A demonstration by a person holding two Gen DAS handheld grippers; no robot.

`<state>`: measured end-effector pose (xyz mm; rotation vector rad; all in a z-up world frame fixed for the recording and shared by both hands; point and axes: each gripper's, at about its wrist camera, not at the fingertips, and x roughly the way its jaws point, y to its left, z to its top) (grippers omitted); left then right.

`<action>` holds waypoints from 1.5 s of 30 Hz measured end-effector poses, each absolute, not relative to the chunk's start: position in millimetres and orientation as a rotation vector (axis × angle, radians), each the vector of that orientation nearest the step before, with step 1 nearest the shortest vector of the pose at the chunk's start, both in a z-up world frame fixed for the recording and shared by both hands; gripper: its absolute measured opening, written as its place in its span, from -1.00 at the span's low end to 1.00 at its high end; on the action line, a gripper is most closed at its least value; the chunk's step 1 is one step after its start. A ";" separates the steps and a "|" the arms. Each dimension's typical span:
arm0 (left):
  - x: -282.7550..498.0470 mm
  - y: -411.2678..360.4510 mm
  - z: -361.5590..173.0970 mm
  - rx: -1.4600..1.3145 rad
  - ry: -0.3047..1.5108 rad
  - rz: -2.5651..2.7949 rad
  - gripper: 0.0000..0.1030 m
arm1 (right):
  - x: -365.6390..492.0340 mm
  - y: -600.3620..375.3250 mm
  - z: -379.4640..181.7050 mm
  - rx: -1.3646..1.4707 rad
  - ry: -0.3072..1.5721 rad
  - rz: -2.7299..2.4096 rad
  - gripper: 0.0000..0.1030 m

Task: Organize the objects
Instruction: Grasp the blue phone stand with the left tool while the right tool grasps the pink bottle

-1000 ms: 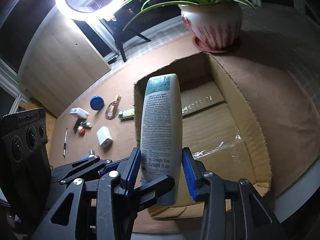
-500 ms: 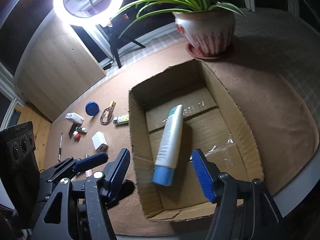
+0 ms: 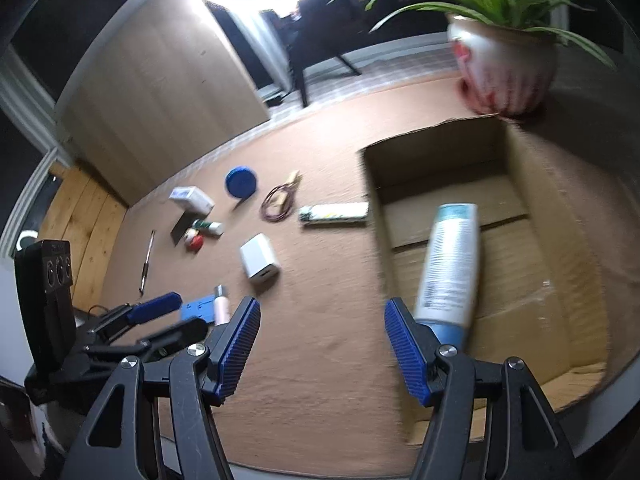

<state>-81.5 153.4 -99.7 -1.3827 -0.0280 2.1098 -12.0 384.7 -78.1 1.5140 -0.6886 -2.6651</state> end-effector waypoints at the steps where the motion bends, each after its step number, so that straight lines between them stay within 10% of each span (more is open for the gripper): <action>1: -83.9 141.1 -101.8 -1.393 -0.035 2.122 0.64 | -15.6 377.4 -80.8 1.520 -0.682 -2.649 0.18; 14: -101.3 36.9 -139.3 -1.494 0.053 2.209 0.61 | -54.9 296.7 -117.7 1.621 -0.558 -2.497 0.18; 32: -106.6 91.8 -177.7 -1.399 0.531 2.091 0.60 | -86.9 253.0 -155.1 1.757 -0.395 -2.398 0.04; 45: -125.5 102.0 -176.1 -1.423 0.433 2.099 -0.09 | -98.4 252.9 -161.2 1.781 -0.367 -2.397 -0.01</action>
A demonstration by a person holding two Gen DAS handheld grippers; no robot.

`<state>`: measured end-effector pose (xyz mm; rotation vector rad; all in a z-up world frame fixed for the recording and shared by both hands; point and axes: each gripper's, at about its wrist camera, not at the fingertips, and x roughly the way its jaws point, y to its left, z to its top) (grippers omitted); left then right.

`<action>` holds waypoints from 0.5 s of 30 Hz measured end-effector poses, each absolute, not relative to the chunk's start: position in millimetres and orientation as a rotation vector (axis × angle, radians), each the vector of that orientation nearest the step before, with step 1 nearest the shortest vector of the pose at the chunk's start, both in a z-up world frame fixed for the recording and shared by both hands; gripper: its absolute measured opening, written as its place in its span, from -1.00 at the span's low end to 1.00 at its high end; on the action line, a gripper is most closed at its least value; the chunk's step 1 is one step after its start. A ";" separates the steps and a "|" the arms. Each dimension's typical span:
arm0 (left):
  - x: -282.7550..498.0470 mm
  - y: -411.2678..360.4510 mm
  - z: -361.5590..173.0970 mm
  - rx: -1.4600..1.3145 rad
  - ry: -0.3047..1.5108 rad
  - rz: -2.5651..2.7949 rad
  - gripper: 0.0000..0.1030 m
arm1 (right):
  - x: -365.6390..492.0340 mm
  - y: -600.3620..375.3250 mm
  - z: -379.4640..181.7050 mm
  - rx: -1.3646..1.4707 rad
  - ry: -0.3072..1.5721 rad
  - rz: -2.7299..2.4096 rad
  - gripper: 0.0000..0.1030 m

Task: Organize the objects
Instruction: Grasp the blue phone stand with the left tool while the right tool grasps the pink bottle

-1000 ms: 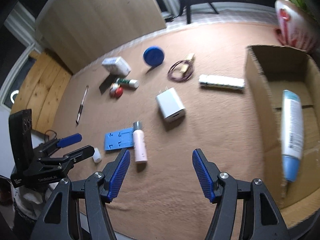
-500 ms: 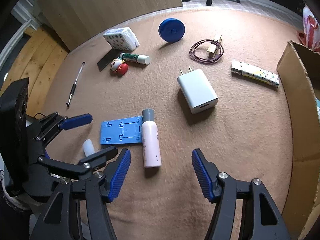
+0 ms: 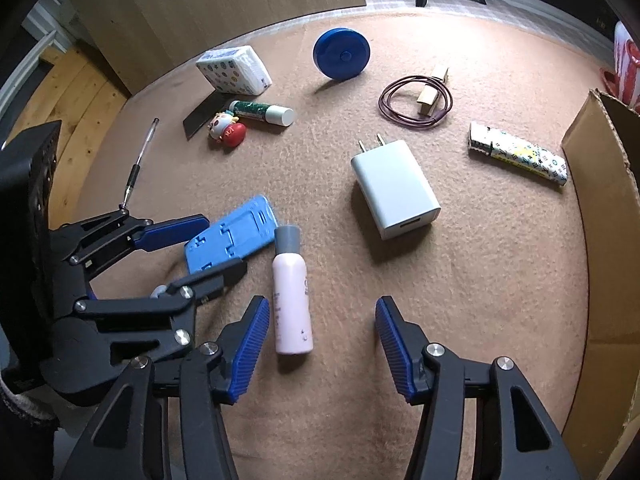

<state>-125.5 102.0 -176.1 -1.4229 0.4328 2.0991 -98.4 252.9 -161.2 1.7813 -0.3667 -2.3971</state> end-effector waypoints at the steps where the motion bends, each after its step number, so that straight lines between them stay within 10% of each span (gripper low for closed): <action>1: -127.2 100.4 -175.8 -1.434 0.414 2.108 -0.12 | -98.9 251.5 -161.3 1.780 -0.360 -2.395 -0.01; 15: -131.9 63.4 -171.4 -1.524 0.125 2.183 -0.21 | -105.9 227.5 -167.0 1.769 -0.129 -2.436 -0.65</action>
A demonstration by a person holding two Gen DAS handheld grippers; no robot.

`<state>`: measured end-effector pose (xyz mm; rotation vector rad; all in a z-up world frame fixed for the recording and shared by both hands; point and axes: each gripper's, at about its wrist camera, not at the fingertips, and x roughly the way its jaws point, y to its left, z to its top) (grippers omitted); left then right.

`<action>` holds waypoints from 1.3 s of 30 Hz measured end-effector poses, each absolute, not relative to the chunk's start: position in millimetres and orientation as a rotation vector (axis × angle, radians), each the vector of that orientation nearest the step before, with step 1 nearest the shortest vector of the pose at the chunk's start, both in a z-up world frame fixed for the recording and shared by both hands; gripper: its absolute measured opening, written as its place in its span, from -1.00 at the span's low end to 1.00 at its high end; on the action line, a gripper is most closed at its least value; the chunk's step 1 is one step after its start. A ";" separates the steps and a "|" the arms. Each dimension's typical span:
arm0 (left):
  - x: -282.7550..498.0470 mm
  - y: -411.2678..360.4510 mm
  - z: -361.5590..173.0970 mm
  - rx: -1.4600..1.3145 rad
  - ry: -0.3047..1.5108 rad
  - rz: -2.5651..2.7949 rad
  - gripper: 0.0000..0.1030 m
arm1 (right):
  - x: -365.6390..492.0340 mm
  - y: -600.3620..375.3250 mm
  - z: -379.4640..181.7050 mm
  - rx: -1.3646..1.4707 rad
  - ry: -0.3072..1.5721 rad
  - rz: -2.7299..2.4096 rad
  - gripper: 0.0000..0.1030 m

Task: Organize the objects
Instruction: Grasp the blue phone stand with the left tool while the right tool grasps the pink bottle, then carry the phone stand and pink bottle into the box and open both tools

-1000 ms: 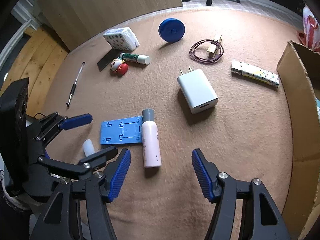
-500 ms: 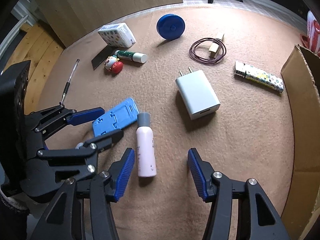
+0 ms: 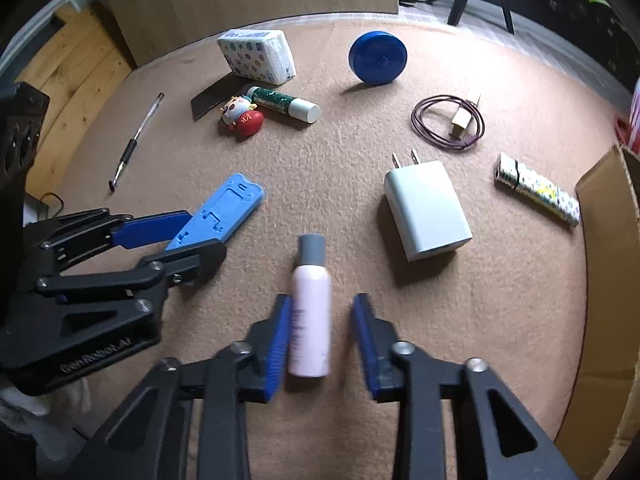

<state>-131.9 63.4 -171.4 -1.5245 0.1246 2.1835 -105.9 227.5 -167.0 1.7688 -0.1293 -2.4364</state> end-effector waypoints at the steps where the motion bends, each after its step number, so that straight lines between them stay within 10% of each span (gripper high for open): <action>1: -131.3 60.7 -171.0 -1.530 0.099 2.187 -0.21 | -105.6 228.4 -167.1 1.764 -0.138 -2.436 -0.65; 39: -98.1 169.7 -82.3 -1.295 -0.076 2.076 -0.24 | 28.9 435.2 -69.0 1.525 -0.692 -2.878 -0.65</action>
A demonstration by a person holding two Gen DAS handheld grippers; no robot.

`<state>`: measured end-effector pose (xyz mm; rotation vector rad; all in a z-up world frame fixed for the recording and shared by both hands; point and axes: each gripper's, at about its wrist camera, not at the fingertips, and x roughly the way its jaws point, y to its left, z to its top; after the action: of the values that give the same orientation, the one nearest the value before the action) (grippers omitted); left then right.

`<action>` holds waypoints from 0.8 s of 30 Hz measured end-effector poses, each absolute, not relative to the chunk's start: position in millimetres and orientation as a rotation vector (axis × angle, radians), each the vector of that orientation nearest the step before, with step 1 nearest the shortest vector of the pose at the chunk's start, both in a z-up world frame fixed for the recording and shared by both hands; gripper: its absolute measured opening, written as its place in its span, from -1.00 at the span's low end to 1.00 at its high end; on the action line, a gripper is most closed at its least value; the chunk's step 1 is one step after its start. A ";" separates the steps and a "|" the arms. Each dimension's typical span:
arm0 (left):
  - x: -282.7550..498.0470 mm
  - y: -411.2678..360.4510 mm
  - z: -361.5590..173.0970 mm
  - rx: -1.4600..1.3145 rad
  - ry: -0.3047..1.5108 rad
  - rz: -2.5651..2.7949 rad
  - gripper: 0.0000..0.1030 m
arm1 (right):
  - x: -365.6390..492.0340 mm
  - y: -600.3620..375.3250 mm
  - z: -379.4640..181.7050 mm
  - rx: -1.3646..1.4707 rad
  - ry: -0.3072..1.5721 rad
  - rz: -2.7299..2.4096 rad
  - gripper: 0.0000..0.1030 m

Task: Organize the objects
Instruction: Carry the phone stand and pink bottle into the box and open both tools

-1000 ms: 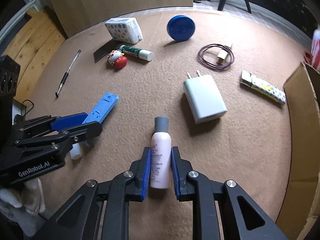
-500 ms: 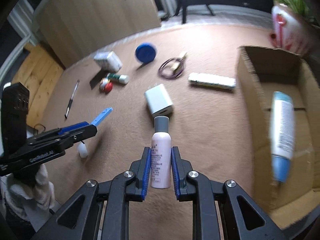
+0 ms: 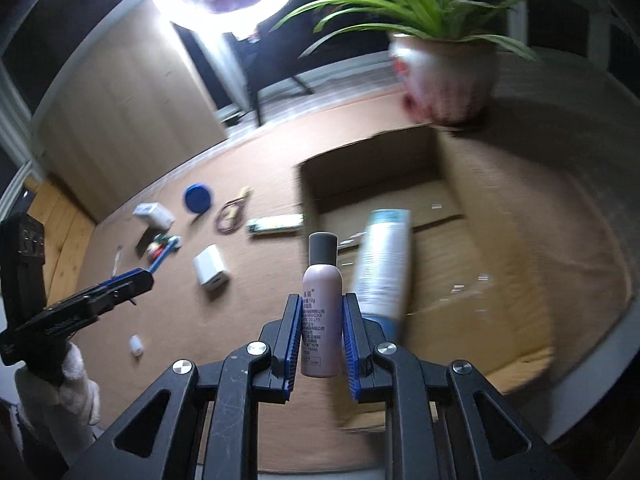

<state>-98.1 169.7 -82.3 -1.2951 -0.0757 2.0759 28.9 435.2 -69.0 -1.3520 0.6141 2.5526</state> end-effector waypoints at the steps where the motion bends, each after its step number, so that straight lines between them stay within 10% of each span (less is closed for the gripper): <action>1: -97.4 177.8 -80.3 -1.286 -0.072 2.067 -0.24 | 32.3 442.3 -69.0 -1.341 0.616 2.540 -0.65; 24: -81.9 348.6 -85.2 -1.225 0.069 1.928 -0.24 | 50.1 504.3 -87.6 -1.310 0.636 2.453 -0.64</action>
<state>-81.9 348.6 -85.2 -1.2254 0.0688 1.9283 50.1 504.3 -87.6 -1.3102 0.6362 2.4527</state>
